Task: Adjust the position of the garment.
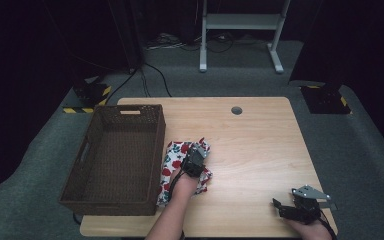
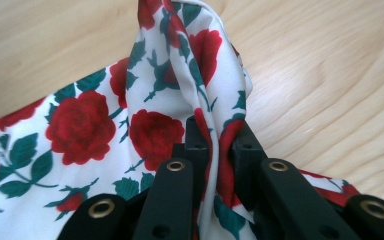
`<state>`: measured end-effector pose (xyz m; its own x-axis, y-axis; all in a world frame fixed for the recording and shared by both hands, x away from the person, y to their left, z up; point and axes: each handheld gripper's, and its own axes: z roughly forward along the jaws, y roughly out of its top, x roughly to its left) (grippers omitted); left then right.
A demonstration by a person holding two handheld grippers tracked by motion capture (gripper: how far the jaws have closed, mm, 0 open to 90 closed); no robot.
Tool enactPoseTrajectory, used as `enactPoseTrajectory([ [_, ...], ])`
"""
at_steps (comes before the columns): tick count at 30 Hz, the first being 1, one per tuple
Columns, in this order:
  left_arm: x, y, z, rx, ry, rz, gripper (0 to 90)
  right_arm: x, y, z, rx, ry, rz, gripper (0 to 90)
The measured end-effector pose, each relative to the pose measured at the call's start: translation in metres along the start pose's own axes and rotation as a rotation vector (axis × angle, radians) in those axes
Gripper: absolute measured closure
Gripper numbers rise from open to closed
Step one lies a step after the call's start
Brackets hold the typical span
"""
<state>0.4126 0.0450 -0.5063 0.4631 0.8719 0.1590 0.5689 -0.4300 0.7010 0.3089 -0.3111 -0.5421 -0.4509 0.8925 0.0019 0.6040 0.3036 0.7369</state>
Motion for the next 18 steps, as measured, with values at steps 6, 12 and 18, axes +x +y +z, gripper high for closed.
enactPoseTrajectory([
  [6,-0.009,0.001,-0.023,-0.139,-0.059,-0.007,81.7,0.001,0.001,0.001,0.002,-0.003,-0.007,13.9],
  [12,-0.011,-0.005,-0.041,-0.251,-0.099,-0.048,81.7,0.001,0.001,0.001,0.002,-0.002,-0.006,14.0],
  [18,-0.009,-0.01,-0.059,-0.354,-0.124,-0.085,81.7,0.0,0.0,0.001,0.0,0.001,-0.002,14.0],
])
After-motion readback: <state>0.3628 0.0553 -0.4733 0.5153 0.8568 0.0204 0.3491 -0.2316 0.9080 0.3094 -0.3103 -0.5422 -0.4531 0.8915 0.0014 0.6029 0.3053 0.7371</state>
